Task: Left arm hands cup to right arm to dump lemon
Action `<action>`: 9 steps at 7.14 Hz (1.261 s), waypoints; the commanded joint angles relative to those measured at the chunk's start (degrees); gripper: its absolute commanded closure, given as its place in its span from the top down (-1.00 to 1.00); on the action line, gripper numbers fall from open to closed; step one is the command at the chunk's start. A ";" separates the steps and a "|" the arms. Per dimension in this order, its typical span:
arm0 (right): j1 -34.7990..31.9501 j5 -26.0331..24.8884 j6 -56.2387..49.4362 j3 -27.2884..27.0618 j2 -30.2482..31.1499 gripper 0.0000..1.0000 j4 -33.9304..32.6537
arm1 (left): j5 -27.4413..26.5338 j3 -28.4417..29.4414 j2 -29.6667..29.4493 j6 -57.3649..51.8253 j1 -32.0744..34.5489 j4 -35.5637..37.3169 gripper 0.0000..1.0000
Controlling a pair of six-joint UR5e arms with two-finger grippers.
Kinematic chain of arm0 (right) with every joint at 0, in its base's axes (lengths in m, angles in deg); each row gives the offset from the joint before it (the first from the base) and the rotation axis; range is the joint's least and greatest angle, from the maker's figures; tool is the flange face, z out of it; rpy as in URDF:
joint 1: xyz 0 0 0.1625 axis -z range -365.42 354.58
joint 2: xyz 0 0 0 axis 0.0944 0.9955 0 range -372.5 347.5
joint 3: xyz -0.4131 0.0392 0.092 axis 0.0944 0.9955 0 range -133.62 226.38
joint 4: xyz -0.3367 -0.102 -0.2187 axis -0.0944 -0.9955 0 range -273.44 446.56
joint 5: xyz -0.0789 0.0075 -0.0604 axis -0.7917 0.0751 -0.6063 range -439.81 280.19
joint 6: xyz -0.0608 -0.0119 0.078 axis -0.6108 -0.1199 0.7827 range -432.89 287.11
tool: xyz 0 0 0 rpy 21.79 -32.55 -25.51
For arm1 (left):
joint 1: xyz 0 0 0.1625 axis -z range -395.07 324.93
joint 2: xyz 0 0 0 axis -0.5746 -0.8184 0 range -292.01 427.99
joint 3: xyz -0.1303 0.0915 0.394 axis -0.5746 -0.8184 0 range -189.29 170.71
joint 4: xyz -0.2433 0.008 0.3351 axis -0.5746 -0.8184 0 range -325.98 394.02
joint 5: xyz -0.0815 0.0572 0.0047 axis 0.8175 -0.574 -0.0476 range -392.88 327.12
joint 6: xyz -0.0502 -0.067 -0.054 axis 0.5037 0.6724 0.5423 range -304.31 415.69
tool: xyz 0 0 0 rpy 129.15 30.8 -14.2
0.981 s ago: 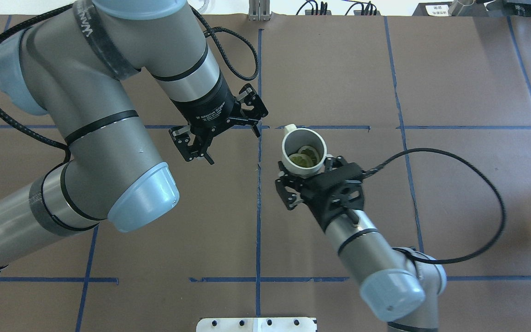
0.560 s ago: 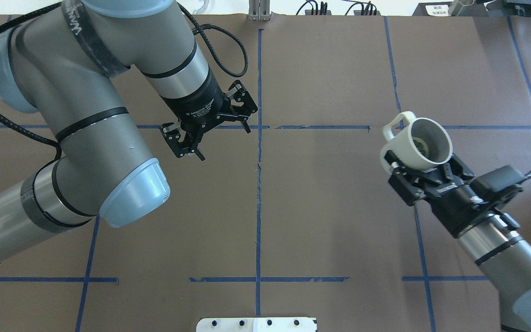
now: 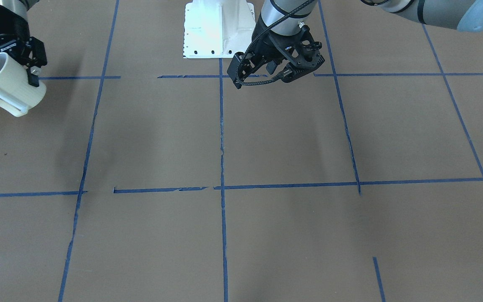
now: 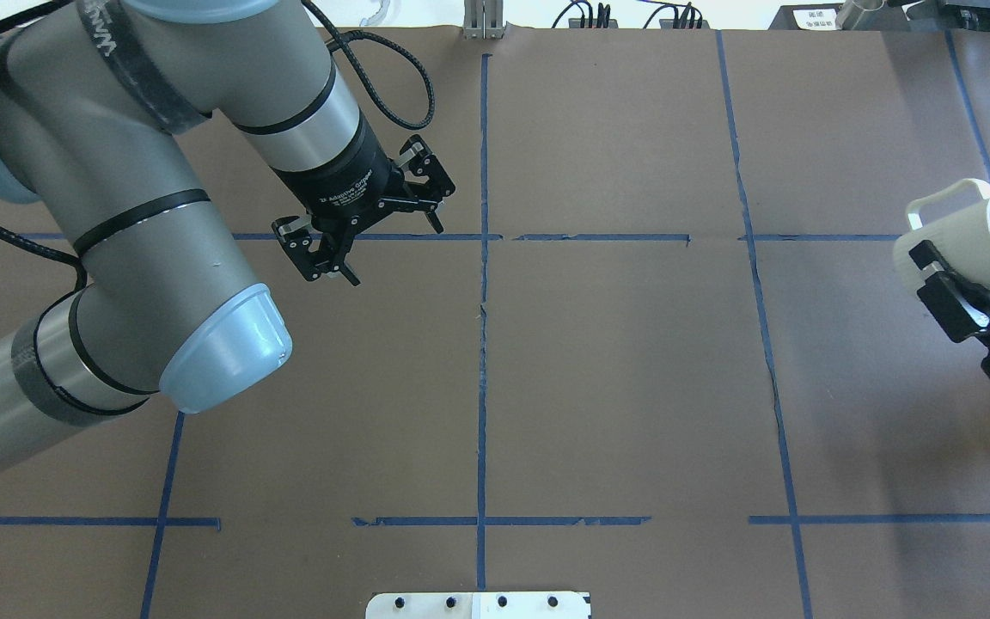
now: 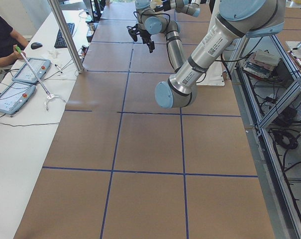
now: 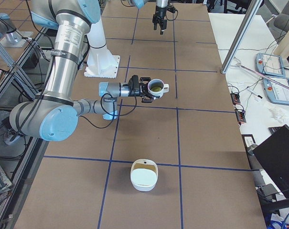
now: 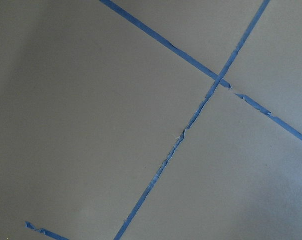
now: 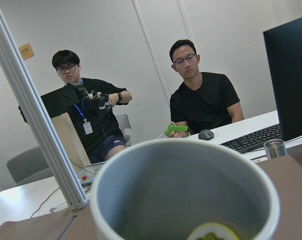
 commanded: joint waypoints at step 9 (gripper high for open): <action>-38.99 49.40 55.89 38.08 -0.37 -0.91 44.51 | -1.46 -0.05 -0.22 -0.45 0.11 -0.09 1.00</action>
